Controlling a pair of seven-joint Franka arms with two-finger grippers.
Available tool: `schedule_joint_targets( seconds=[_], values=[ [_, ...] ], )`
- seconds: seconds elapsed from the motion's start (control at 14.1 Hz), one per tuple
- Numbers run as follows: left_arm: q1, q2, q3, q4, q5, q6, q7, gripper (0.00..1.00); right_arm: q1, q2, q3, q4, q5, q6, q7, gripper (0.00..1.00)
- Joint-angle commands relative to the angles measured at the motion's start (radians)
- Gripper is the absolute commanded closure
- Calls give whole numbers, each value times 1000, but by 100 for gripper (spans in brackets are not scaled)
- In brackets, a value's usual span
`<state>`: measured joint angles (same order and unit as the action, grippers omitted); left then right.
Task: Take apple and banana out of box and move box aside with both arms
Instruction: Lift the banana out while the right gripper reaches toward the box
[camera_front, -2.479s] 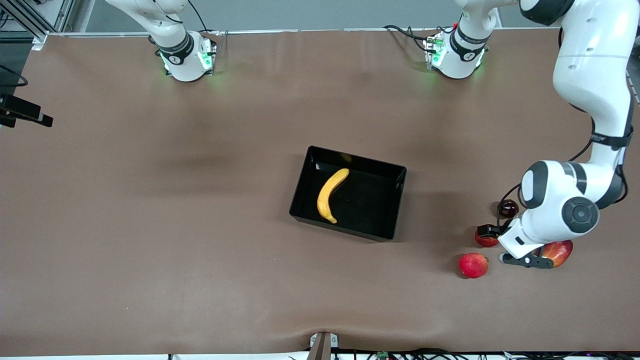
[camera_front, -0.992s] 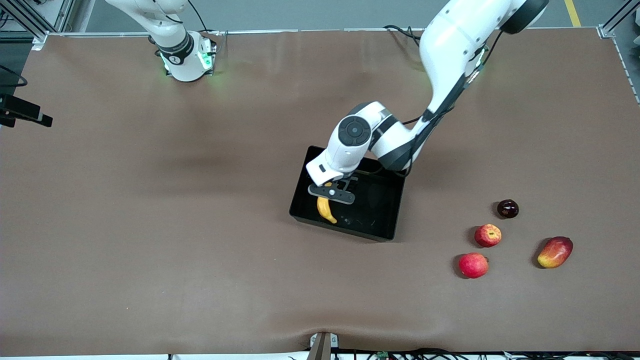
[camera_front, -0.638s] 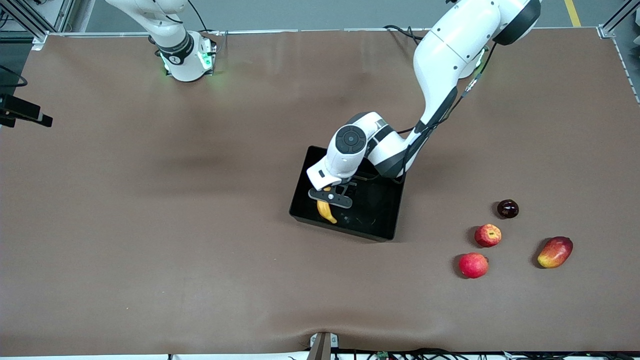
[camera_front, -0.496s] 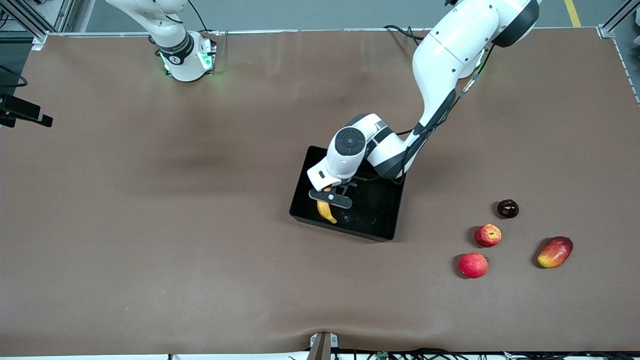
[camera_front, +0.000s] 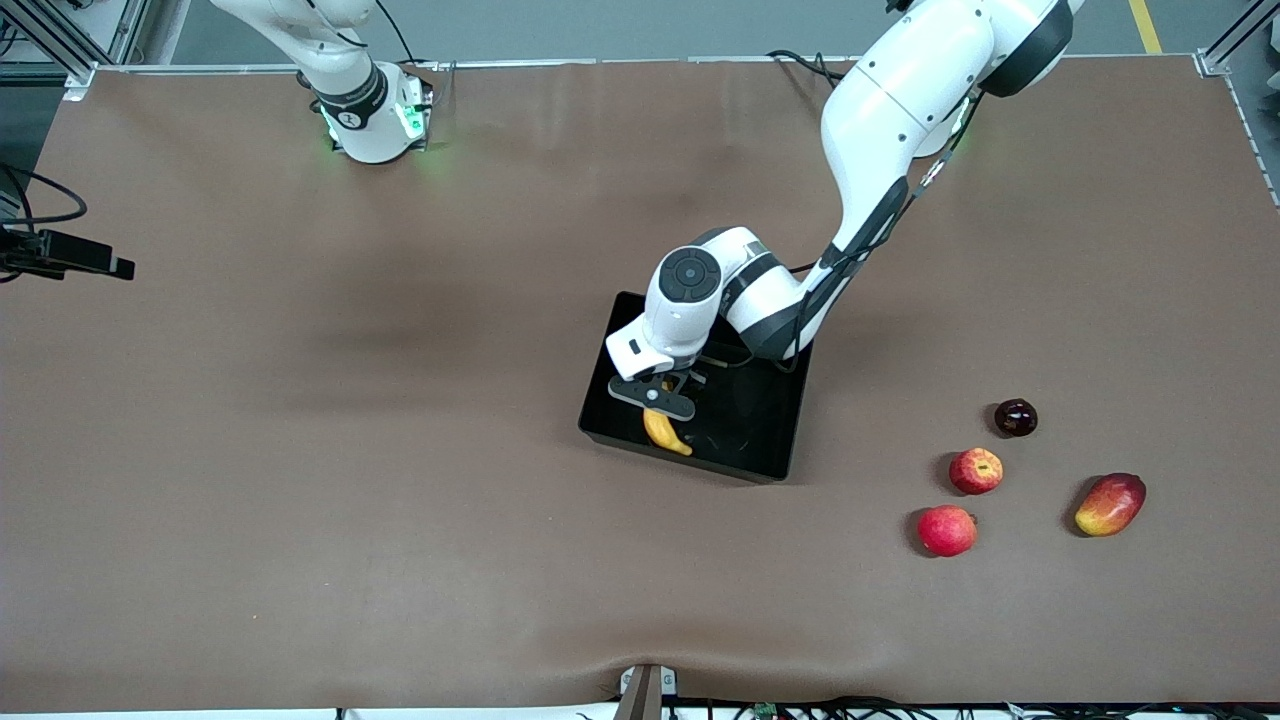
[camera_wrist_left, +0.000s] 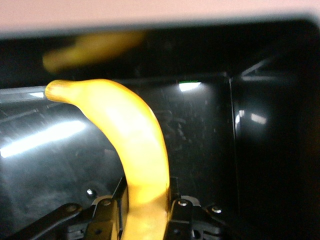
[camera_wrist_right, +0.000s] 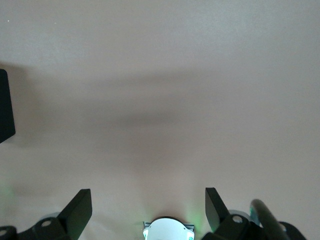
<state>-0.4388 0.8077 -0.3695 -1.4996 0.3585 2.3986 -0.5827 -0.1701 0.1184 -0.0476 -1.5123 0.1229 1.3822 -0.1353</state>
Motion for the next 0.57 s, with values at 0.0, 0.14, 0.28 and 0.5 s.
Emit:
schedule_joint_targets(
  seconds=[0.0,0.14,0.28,0.5],
  values=[
    [5,-63,0,2,22,-33,15,100,-26,-6,15,12,15,-12,-10,0],
    [8,-119,-2,12,14,-100,18,100,-2,-6,23,21,14,-6,2,0],
    [29,-175,-5,13,1,-146,24,100,35,4,22,47,3,-6,6,0],
    [98,-255,-5,12,-73,-215,142,100,47,30,23,106,14,-12,6,0]
  ],
)
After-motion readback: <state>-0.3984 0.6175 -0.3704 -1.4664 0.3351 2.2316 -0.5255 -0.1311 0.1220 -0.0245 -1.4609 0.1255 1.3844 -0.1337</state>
